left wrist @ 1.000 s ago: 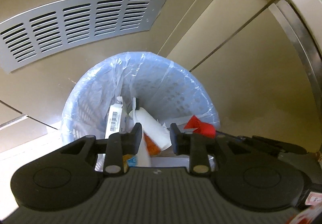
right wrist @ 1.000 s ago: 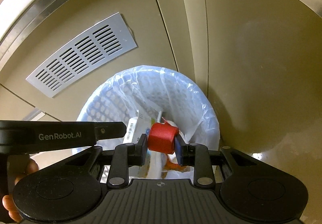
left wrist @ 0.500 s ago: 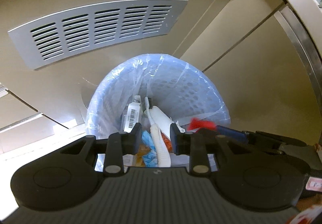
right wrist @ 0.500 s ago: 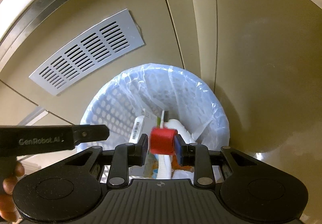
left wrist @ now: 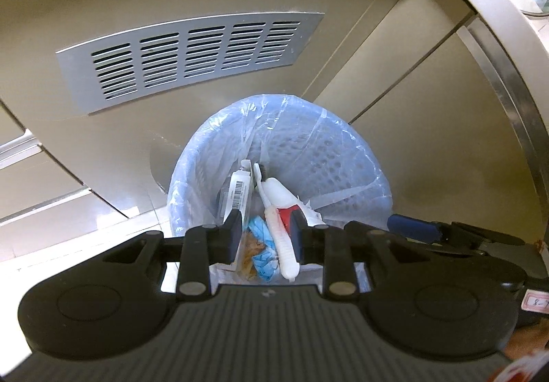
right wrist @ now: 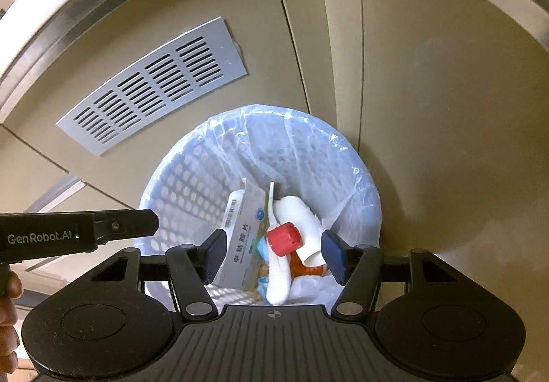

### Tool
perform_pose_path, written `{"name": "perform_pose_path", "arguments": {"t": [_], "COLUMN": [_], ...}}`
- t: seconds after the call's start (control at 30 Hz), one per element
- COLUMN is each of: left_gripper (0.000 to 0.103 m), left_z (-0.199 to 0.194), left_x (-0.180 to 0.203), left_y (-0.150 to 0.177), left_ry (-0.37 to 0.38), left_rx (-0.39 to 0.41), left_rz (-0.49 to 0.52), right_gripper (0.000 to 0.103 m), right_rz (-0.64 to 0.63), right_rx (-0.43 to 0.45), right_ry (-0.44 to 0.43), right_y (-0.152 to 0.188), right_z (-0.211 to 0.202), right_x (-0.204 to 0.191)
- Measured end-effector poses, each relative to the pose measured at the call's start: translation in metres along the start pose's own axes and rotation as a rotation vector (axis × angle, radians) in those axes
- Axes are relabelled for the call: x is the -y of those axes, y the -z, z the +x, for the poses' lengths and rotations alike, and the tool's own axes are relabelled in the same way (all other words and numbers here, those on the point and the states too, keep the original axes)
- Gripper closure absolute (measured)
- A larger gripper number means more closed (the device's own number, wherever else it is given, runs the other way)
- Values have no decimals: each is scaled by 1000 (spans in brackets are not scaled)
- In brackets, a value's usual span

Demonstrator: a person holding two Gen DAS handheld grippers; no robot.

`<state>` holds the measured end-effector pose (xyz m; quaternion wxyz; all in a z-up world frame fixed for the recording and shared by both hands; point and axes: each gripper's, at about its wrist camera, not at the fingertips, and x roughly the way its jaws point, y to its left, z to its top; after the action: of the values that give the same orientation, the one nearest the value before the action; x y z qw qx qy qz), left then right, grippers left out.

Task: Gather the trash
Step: 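Open the left tool and the right tool to drop toothbrush and cap into the bin, then raise both open tools back up toward the tissue and bubble wrap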

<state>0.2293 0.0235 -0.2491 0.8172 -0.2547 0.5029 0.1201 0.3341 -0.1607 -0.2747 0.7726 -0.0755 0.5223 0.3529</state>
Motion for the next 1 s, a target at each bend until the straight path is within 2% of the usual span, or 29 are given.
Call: {"name": "perform_pose_path", "arguments": {"t": [0.37, 0.57, 0.8, 1.0], "left_gripper": [76, 75, 73, 70], "left_z": [-60, -100, -145, -173], "left_x": [7, 17, 39, 62], "left_y": [15, 17, 13, -9], "left_ry": [-44, -76, -94, -91], "left_rx": [63, 122, 222, 308], "left_rz": [-29, -28, -8, 65], "right_gripper": [41, 40, 40, 39], "right_rz": [-56, -96, -135, -133], "right_rx": [22, 72, 177, 291], "right_ry": [-73, -111, -164, -179], "right_y": [-1, -8, -18, -40], "right_z": [-43, -79, -126, -160], "right_x": [-21, -32, -33, -24]}}
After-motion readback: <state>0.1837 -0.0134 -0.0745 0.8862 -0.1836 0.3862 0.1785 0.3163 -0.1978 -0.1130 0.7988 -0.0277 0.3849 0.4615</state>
